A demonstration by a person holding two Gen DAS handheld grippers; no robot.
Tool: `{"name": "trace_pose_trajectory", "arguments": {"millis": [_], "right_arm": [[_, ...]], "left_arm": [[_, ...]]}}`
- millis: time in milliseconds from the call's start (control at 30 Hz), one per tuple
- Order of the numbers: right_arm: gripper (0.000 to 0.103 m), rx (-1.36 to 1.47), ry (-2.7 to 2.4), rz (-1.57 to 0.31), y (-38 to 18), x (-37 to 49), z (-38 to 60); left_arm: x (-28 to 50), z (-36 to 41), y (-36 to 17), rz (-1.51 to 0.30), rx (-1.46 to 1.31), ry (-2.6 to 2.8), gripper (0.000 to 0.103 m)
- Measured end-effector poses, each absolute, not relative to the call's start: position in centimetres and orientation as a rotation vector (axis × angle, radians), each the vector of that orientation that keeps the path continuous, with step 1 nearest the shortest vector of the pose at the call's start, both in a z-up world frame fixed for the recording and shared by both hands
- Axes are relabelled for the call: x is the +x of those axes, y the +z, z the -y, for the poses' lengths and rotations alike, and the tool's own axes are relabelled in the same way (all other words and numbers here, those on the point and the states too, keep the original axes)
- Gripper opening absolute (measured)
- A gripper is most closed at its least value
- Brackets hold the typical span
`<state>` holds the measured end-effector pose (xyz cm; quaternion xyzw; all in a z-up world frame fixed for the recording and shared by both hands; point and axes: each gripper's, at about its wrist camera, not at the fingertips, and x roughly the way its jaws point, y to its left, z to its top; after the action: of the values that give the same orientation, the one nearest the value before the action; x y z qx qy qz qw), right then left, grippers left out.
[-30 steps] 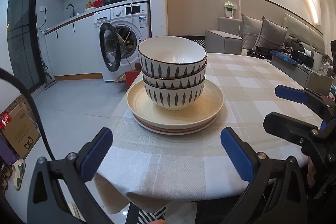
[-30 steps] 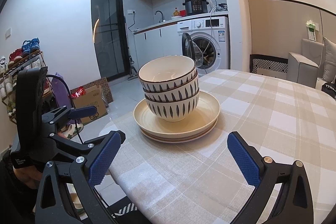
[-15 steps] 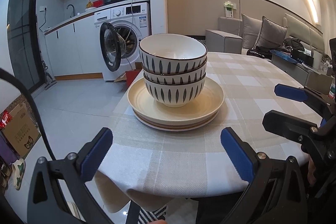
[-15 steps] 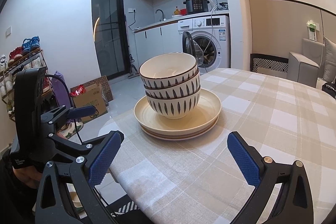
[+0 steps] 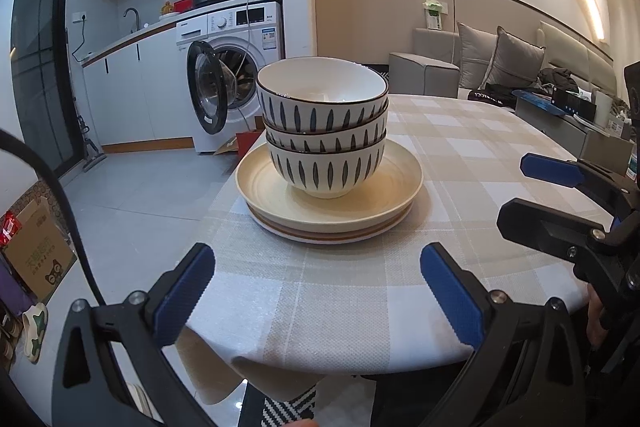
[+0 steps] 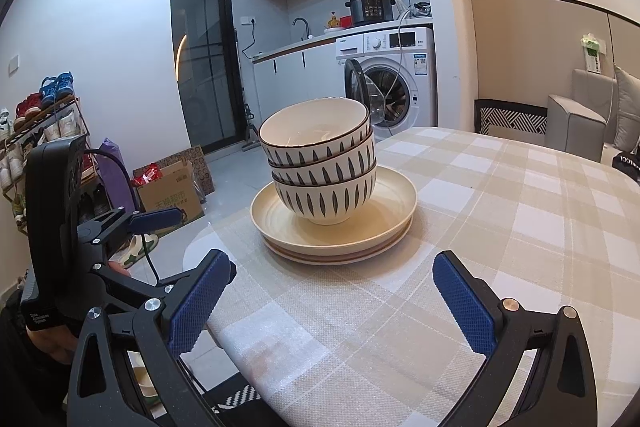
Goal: Organize plates and bowls
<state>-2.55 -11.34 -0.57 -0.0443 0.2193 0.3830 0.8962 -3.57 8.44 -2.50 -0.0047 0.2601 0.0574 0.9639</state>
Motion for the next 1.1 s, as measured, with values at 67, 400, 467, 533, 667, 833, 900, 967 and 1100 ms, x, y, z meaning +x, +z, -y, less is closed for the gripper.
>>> {"name": "trace_pose_trajectory", "arguments": {"millis": [67,400,467,533,667,833,900,967,1100], "right_arm": [[0.103,-0.091,0.794,-0.454,-0.59,-2.61,11.35],[0.103,-0.091,0.794,-0.453,-0.64,-2.65,11.34],[0.103,-0.091,0.795,-0.454,-0.65,-2.63,11.35],[0.103,-0.092,0.795,-0.454,-0.65,-2.62,11.35],[0.103,-0.091,0.795,-0.453,-0.65,-2.63,11.35],[0.103,-0.091,0.796,-0.452,-0.65,-2.64,11.38],[0.103,-0.091,0.796,-0.452,-0.65,-2.63,11.37],[0.103,-0.091,0.797,-0.452,-0.66,-2.63,11.36],[0.103,-0.091,0.797,-0.453,-0.67,-2.64,11.36]], "left_arm": [[-3.53,-8.45,-2.54,-0.527,-0.013,0.116,0.103],[-3.54,-8.47,-2.54,-0.525,-0.015,0.118,0.103],[-3.54,-8.49,-2.54,-0.525,-0.016,0.118,0.103],[-3.54,-8.51,-2.54,-0.525,-0.015,0.118,0.103],[-3.55,-8.51,-2.54,-0.524,-0.016,0.118,0.103],[-3.54,-8.56,-2.48,-0.523,-0.018,0.119,0.103],[-3.54,-8.56,-2.49,-0.523,-0.017,0.119,0.103],[-3.53,-8.55,-2.49,-0.523,-0.018,0.119,0.103],[-3.66,-8.63,-2.37,-0.519,-0.024,0.110,0.103]]}}
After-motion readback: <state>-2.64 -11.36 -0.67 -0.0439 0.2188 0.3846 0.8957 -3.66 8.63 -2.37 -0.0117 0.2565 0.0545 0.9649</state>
